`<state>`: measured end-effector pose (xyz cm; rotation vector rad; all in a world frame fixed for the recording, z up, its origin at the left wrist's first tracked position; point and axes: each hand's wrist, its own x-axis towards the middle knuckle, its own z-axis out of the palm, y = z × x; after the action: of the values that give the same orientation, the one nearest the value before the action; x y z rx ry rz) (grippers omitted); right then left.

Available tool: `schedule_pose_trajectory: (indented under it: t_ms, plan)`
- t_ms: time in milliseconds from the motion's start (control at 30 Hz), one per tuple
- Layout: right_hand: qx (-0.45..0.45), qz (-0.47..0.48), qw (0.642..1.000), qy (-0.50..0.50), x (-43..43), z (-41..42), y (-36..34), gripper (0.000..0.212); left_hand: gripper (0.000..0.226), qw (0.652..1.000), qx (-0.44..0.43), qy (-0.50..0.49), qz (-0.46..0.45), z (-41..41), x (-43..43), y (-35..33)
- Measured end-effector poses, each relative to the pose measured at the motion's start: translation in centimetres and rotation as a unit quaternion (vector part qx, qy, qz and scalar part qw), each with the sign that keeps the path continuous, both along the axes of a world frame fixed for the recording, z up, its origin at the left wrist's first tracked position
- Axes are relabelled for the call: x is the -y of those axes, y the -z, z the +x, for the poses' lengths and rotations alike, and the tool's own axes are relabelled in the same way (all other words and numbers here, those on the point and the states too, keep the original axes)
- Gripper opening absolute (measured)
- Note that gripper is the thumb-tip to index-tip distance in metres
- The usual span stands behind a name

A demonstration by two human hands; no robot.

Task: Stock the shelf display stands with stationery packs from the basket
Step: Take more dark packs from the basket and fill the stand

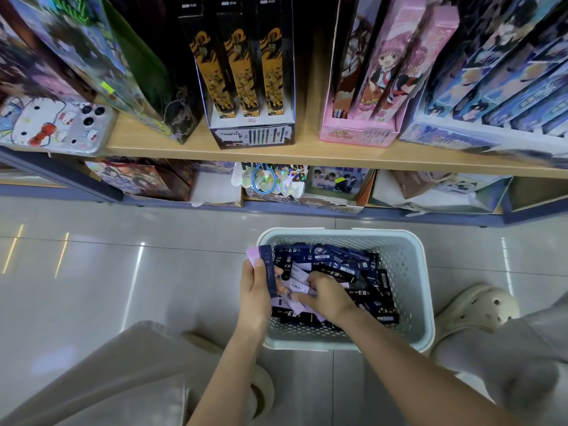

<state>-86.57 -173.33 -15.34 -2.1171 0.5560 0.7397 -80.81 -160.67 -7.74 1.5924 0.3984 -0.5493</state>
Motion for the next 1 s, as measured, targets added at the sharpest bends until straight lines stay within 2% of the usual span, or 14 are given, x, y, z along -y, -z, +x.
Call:
schedule_pose_trajectory:
  t_ms: [67, 233, 333, 500, 667, 800, 900, 1000]
  plan:
    - [0.004, 0.003, 1.000, 0.017, -0.3, -0.3, 0.3, 0.024, 0.030, 1.000, 0.005, 0.001, 0.010, -0.2, 0.0, 0.1]
    - [-0.033, 0.027, 0.999, 0.026, 0.1, -0.5, -0.2, 0.040, 0.026, 1.000, -0.011, 0.017, -0.011, -0.7, 0.1, 0.0]
    - [-0.021, 0.050, 0.998, 0.032, 1.1, -1.1, -0.4, 0.045, 0.027, 0.999, -0.026, 0.023, -0.017, -1.0, 0.2, 0.0]
    - [-0.048, 0.150, 0.978, 0.135, 2.5, -1.7, -0.2, 0.045, 0.025, 0.998, -0.035, 0.044, 0.006, -1.6, 0.3, 0.1]
    - [-0.058, 0.123, 0.972, 0.189, 0.8, -0.2, 0.3, 0.052, 0.023, 0.997, -0.044, 0.049, 0.028, -2.0, 0.0, 0.0]
    - [-0.047, 0.072, 0.987, 0.137, 0.0, 0.1, 0.4, 0.044, 0.020, 0.997, -0.048, 0.047, 0.048, -2.0, -0.1, 0.0]
    - [-0.070, 0.070, 0.990, 0.102, 0.6, 0.0, -0.2, 0.038, 0.014, 0.995, -0.051, 0.055, 0.073, -2.1, 0.0, -0.1]
    - [-0.085, 0.094, 0.988, 0.091, 1.9, -0.6, -1.3, 0.032, 0.025, 0.993, -0.066, 0.055, 0.081, -2.5, 0.0, 0.4]
